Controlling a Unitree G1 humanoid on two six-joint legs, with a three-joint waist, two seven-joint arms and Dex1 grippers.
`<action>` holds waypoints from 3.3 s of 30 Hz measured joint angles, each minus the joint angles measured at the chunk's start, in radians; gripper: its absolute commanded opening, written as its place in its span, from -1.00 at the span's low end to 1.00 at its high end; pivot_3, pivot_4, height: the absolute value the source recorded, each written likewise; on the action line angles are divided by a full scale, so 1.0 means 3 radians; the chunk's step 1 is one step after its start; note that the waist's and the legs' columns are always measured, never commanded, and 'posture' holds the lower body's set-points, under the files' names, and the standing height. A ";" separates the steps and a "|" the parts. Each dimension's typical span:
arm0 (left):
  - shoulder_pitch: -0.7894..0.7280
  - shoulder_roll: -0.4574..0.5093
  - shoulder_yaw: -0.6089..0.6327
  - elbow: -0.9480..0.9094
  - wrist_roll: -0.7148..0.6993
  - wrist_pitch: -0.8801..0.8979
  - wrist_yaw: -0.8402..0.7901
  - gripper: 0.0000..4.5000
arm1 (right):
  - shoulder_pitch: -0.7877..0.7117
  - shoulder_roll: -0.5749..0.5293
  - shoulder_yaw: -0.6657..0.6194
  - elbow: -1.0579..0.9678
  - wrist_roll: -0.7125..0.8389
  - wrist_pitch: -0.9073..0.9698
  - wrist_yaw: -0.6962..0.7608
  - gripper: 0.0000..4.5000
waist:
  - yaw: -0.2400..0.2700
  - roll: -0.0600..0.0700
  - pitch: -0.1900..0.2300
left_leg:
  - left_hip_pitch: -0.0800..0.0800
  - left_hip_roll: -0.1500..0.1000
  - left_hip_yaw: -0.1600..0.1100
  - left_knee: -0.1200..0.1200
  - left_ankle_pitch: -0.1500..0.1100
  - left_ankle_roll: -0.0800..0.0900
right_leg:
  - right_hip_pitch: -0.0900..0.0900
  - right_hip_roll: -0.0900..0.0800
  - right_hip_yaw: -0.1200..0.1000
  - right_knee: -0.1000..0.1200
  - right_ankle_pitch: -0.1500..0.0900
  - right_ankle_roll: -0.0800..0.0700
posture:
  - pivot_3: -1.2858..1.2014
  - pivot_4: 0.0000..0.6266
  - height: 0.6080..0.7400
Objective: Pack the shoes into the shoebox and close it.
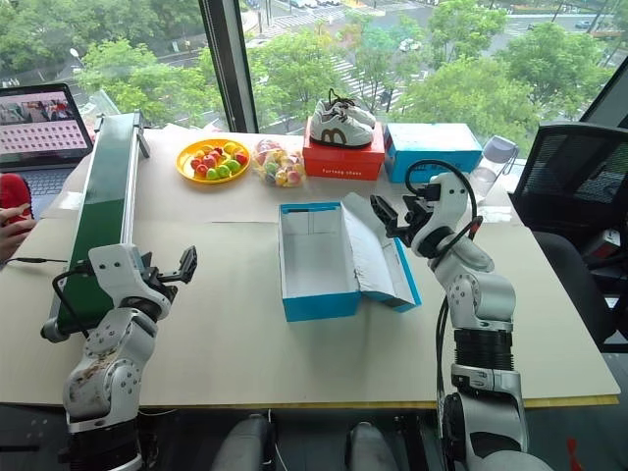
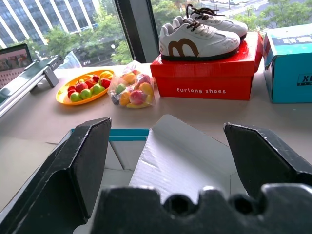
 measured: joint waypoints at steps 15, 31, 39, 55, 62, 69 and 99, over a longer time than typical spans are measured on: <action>-0.0107 0.0163 0.0105 -0.0038 0.0142 0.0057 0.0271 1.00 | -0.0058 0.0164 0.0904 -0.0521 -0.0255 -0.0253 0.0585 0.97 | -0.0121 0.0005 0.0002 | 0.0004 0.0013 -0.0006 -0.0005 0.0000 0.0001 | -0.0004 0.0020 0.0006 0.0008 -0.0003 -0.0008 | 0.03 -0.52 0.87; -0.0064 0.0820 0.0901 0.0419 -0.0072 0.0550 0.0125 1.00 | 0.0073 0.0047 0.1928 -0.0749 -0.0567 -0.0389 0.1391 0.97 | -0.0059 -0.0002 -0.0002 | 0.0005 0.0014 -0.0003 -0.0007 -0.0019 -0.0034 | -0.0005 0.0011 -0.0008 0.0005 -0.0004 -0.0016 | 0.03 -0.52 0.87; -0.0150 0.0837 0.0892 0.0544 -0.0086 0.0626 0.0135 1.00 | 0.0162 0.0106 0.1912 -0.0735 -0.0700 -0.0457 0.1303 0.97 | -0.0062 -0.0002 -0.0002 | 0.0005 0.0014 -0.0002 -0.0006 -0.0019 -0.0035 | -0.0004 0.0011 -0.0008 0.0004 -0.0005 -0.0016 | 0.03 -0.52 0.87; -0.0249 0.0904 0.0735 0.0746 0.0017 0.0642 0.0118 1.00 | 0.0295 0.0051 0.1874 -0.0775 -0.0847 -0.0456 0.1227 0.97 | -0.0061 -0.0002 -0.0002 | 0.0006 0.0014 -0.0002 -0.0007 -0.0020 -0.0036 | -0.0005 0.0011 -0.0009 0.0004 -0.0005 -0.0017 | 0.03 -0.52 0.87; -0.0267 0.0989 0.0669 0.0762 0.0099 0.0627 0.0112 1.00 | 0.0326 0.0056 0.1871 -0.0775 -0.0860 -0.0456 0.1142 0.97 | -0.0062 -0.0002 -0.0002 | 0.0006 0.0014 -0.0001 -0.0008 -0.0020 -0.0036 | -0.0005 0.0011 -0.0008 0.0004 -0.0005 -0.0017 | 0.03 -0.52 0.87; -0.0282 0.1008 0.0677 0.0814 0.0142 0.0624 0.0124 1.00 | 0.0329 0.0091 0.1855 -0.0768 -0.0860 -0.0456 0.1062 0.97 | -0.0063 -0.0002 -0.0002 | 0.0006 0.0014 -0.0001 -0.0008 -0.0020 -0.0036 | -0.0005 0.0011 -0.0008 0.0004 -0.0005 -0.0017 | 0.03 -0.52 0.87; -0.0322 0.0938 0.0754 0.0965 0.0124 0.0699 0.0203 0.13 | 0.0325 0.0100 0.1788 -0.0768 -0.0858 -0.0456 0.1027 1.00 | -0.0053 -0.0002 -0.0002 | 0.0007 0.0014 -0.0002 -0.0008 -0.0020 -0.0036 | -0.0005 0.0011 -0.0009 0.0008 -0.0005 -0.0017 | 0.03 -0.52 0.87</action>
